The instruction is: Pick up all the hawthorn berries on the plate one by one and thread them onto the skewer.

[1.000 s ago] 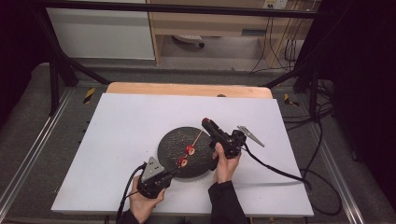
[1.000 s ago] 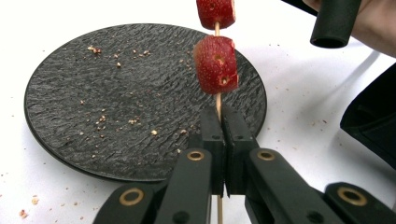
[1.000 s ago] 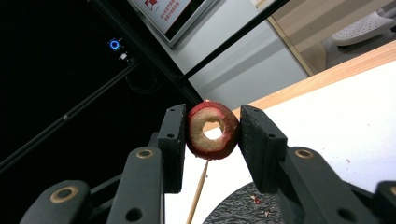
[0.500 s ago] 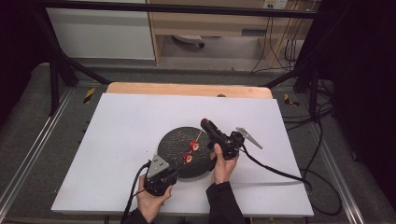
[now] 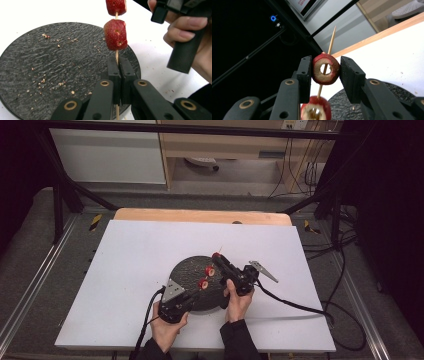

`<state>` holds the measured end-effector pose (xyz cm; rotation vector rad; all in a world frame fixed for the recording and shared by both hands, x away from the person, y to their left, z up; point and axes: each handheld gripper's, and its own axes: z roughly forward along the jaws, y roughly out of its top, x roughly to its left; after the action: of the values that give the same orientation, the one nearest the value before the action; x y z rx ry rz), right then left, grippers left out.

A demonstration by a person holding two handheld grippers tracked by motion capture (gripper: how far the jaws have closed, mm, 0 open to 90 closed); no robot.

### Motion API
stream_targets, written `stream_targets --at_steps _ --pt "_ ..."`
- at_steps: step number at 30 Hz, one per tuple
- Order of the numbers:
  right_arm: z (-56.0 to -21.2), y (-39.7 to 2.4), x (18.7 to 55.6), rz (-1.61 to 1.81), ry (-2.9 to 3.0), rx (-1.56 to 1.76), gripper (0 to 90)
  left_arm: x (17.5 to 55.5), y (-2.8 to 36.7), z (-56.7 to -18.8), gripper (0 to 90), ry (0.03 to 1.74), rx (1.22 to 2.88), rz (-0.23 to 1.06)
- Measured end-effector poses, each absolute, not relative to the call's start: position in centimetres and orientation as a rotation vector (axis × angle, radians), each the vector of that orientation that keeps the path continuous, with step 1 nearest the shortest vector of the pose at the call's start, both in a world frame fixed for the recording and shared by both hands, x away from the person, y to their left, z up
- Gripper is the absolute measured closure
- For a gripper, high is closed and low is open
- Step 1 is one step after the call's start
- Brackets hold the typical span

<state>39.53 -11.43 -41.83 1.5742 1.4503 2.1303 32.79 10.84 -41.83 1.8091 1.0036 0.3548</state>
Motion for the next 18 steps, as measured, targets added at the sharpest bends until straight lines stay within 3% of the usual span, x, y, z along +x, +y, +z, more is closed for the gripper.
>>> stream_targets --at_steps 10,18 --pt "-41.7 -11.6 39.3 2.085 1.558 1.558 61.9 33.0 11.0 -41.9 88.4 0.984 1.825 0.347" --pt "-40.6 -12.8 39.3 2.000 1.674 1.492 47.6 33.1 12.3 -42.1 88.3 0.988 1.847 0.340"
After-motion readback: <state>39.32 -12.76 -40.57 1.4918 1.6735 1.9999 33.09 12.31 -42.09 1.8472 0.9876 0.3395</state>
